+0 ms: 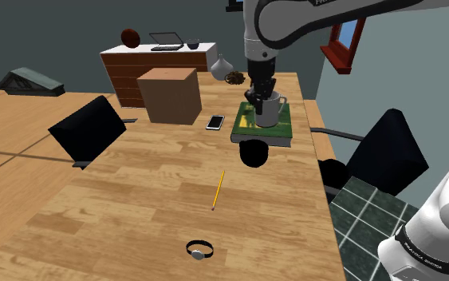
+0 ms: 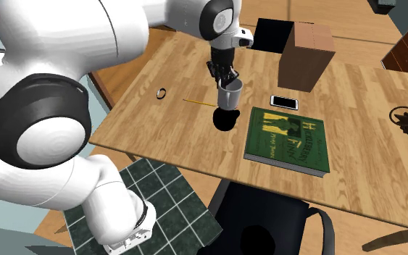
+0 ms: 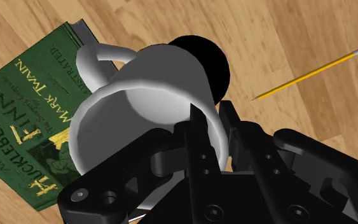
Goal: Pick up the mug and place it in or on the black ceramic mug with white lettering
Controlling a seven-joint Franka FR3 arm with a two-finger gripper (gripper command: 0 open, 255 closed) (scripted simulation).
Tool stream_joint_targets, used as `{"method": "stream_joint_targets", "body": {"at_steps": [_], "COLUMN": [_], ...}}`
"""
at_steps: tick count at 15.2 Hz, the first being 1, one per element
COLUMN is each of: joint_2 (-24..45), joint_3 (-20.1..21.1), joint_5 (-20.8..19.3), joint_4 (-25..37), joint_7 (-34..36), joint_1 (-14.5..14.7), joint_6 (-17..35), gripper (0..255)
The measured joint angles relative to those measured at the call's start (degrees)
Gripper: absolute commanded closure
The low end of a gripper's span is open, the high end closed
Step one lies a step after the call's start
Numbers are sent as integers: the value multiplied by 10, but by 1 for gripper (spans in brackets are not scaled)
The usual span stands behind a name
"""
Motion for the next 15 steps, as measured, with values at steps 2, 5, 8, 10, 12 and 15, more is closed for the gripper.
{"method": "stream_joint_targets", "body": {"at_steps": [2,5,8,10,12,15], "joint_2": [30,43,47,47,50,55], "joint_3": [-1,-2,-1,-2,-1,-1], "joint_5": [-8,-11,-13,-13,-14,-16], "joint_4": [32,31,12,-4,-15,-33], "joint_7": [0,-1,1,1,3,6], "joint_1": [-3,-4,-4,-4,-4,-4], "joint_6": [-3,11,33,49,64,86], "gripper": [255,255,255,255,255,255]}}
